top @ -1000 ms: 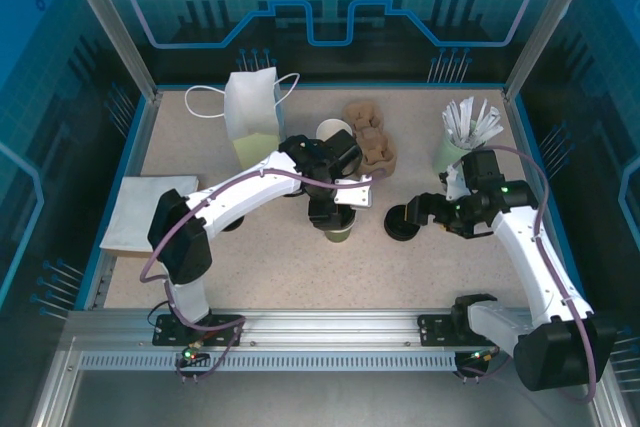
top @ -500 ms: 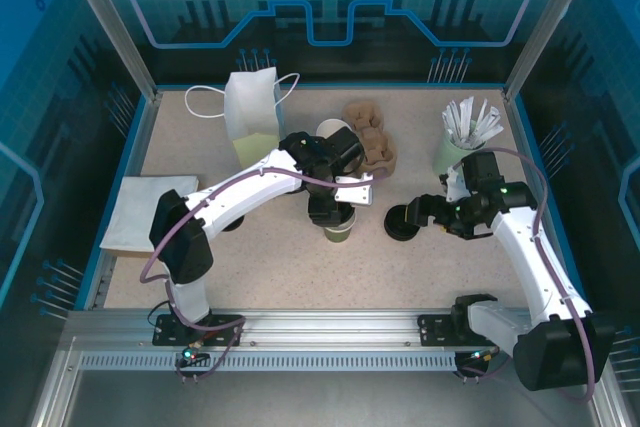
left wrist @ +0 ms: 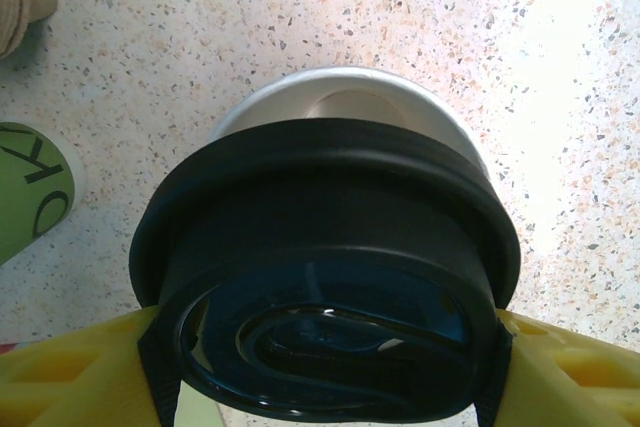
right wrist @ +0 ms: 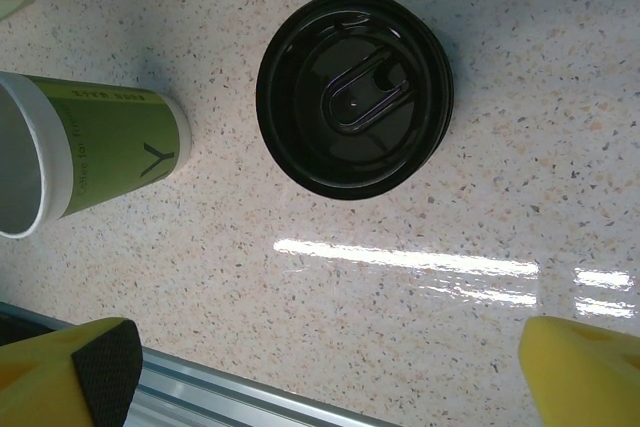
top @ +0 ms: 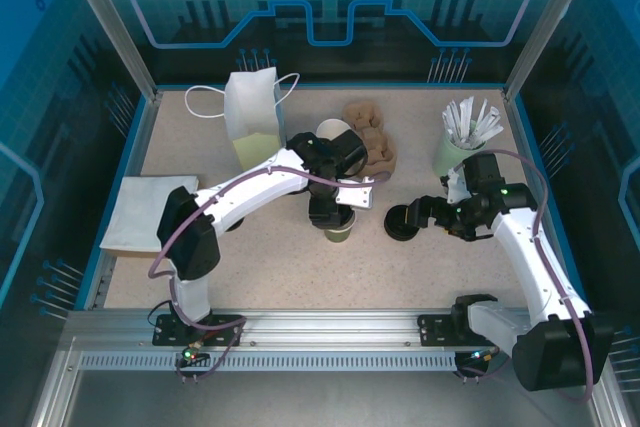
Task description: Pack the takeout coffee
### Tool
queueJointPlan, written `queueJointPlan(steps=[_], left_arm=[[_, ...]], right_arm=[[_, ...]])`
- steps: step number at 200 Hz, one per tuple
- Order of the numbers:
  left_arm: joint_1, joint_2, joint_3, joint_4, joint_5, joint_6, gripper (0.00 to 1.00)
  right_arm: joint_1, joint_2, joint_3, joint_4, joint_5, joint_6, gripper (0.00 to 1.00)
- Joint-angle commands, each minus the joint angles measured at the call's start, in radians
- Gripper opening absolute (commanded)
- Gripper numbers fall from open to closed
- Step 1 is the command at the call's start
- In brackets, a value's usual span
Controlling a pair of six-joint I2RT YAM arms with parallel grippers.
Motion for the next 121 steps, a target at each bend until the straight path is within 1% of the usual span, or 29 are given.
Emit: queueJointPlan(steps=[1,40,77,121], left_arm=[[-0.009,0.015,0.029,-0.038,0.001,0.011,0.72],[-0.012,0.026,0.040,-0.041,0.027,-0.001,0.74],[-0.012,0.046,0.052,-0.053,0.016,-0.001,0.77],[-0.012,0.051,0.068,-0.054,0.028,-0.010,0.81]], right_arm=[[-0.020,-0.019,-0.007,-0.009,-0.006,-0.019,0.99],[-0.023,-0.016,-0.010,-0.003,-0.020,-0.019,0.99],[-0.024,-0.017,-0.012,-0.003,-0.026,-0.021,0.99],[-0.026,-0.016,-0.013,-0.002,-0.031,-0.023,0.99]])
